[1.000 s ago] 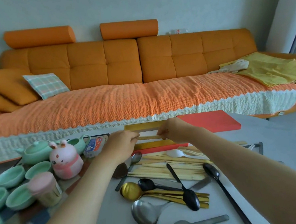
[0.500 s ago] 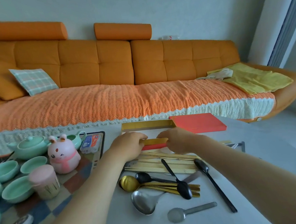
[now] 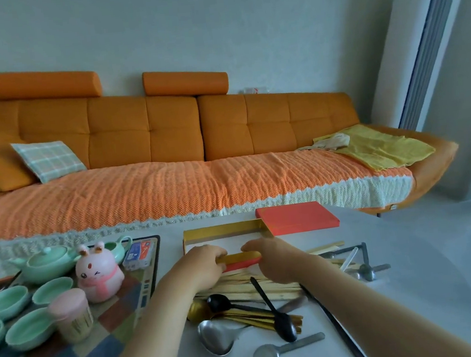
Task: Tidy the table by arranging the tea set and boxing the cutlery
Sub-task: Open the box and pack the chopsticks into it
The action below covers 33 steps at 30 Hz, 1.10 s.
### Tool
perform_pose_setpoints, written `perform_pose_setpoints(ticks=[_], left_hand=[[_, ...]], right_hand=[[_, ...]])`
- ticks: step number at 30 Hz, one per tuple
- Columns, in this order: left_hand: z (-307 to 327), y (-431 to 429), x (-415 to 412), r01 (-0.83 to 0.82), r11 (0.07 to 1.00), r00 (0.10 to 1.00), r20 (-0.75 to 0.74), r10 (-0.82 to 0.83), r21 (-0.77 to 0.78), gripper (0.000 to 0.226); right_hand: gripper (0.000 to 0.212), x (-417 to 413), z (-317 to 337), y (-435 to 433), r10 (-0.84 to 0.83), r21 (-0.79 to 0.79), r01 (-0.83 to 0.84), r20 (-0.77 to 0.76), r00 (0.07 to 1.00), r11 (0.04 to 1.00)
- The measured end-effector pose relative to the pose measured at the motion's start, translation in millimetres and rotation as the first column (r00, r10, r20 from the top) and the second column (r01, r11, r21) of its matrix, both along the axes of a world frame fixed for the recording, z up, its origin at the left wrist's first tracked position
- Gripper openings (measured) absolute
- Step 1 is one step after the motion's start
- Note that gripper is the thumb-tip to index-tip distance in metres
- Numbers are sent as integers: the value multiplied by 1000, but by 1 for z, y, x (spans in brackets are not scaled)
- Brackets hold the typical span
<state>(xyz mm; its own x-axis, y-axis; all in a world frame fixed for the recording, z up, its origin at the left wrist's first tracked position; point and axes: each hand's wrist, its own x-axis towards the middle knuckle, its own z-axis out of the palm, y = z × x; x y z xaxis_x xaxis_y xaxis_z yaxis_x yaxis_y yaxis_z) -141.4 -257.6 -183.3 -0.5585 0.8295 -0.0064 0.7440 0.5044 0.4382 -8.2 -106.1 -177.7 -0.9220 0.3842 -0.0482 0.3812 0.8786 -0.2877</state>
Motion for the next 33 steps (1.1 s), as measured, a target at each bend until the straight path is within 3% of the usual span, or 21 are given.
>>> perform_pose_setpoints(ticks=[3, 6, 8, 14, 23, 27, 33], left_hand=[[2, -7, 6, 2, 991, 994, -104, 12, 135, 42], [5, -9, 16, 43, 967, 975, -220, 14, 251, 30], [5, -11, 24, 60, 959, 975, -222, 3, 278, 25], [-5, -23, 51, 85, 988, 982, -180, -61, 131, 29], [-20, -12, 58, 41, 998, 985, -170, -34, 38, 41], [-20, -6, 54, 32, 997, 983, -183, -19, 67, 33], [-19, -4, 49, 52, 990, 969, -245, -18, 131, 18]], right_hand=[[59, 9, -3, -2, 61, 70, -52, -133, 989, 996], [36, 17, 1, -1, 141, 185, -95, -255, 957, 978], [26, 23, 7, 0, 159, 226, -104, -244, 957, 969], [25, 37, 4, 3, 179, 247, -158, -64, 982, 956], [22, 33, -14, -9, 202, 360, -160, -83, 976, 919], [17, 26, -22, -8, 174, 466, -122, -70, 982, 876], [19, 18, -18, -6, 209, 415, -156, -87, 974, 897]])
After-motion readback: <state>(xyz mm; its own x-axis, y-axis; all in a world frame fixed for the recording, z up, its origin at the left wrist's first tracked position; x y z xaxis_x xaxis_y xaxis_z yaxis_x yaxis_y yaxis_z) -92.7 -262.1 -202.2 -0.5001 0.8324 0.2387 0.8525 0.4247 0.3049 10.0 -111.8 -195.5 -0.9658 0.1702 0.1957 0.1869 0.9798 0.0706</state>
